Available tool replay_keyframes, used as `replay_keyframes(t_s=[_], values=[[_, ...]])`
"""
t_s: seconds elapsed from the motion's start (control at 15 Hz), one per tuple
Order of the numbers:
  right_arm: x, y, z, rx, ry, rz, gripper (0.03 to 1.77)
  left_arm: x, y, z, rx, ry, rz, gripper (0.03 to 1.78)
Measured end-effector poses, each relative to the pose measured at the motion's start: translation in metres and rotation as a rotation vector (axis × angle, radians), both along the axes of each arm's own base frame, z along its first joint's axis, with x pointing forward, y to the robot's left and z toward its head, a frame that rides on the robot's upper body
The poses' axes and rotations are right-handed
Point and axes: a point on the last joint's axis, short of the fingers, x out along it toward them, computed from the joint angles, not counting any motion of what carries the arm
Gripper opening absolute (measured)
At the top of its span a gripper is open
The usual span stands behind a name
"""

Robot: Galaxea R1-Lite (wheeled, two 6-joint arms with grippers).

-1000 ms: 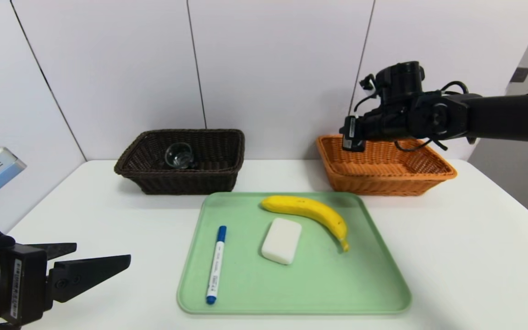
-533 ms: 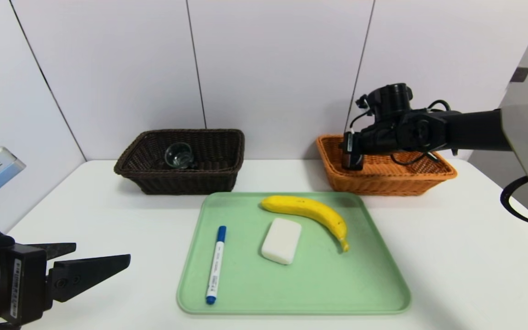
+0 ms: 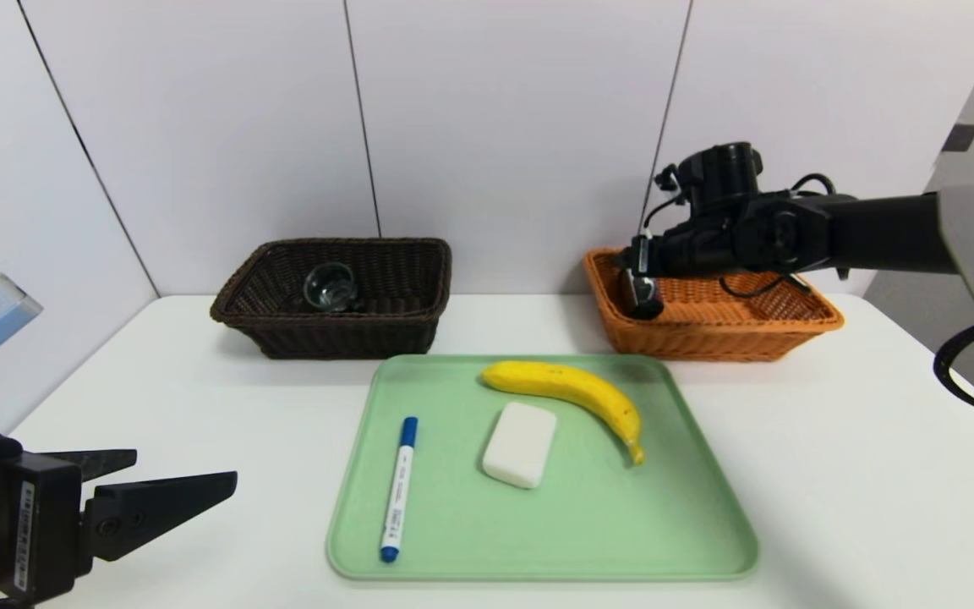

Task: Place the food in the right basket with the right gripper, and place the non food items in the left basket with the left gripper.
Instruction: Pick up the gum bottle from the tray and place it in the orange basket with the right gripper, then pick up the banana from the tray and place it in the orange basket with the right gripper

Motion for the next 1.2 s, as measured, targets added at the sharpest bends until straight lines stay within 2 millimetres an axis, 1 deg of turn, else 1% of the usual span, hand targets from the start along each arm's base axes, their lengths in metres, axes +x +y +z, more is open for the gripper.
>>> replay_keyframes(t_s=[0.13,0.33,0.4,0.53,0.67,0.73,0.87,1.0,1.2], values=[[-0.021,0.006,0.032,0.005,-0.011,0.025,1.50,0.000,0.000,-0.001,0.001,0.001,0.000,1.69],[-0.066,0.015,0.082,0.030,0.001,0.068,1.57,0.000,0.000,0.000,-0.010,-0.009,-0.001,1.69],[-0.081,0.017,0.095,0.043,0.005,0.079,1.58,0.000,0.000,0.000,-0.011,-0.010,-0.003,1.69],[-0.111,0.017,0.113,0.055,0.047,0.098,1.61,-0.001,0.000,0.001,-0.013,-0.011,-0.004,1.69],[-0.136,0.013,0.120,0.070,0.138,0.116,1.64,-0.002,0.001,0.002,-0.017,-0.017,-0.004,1.69],[-0.149,0.010,0.120,0.065,0.199,0.139,1.64,-0.003,0.002,0.002,-0.019,-0.019,-0.004,1.69],[-0.173,0.008,0.113,0.016,0.310,0.193,1.66,-0.006,0.004,0.003,-0.024,-0.027,-0.004,1.69],[-0.187,0.012,0.108,-0.035,0.340,0.262,1.67,-0.010,0.006,0.003,-0.027,-0.031,-0.005,1.69],[-0.199,0.028,0.099,-0.069,0.379,0.330,1.68,-0.015,0.009,0.003,-0.032,-0.040,-0.006,1.69]])
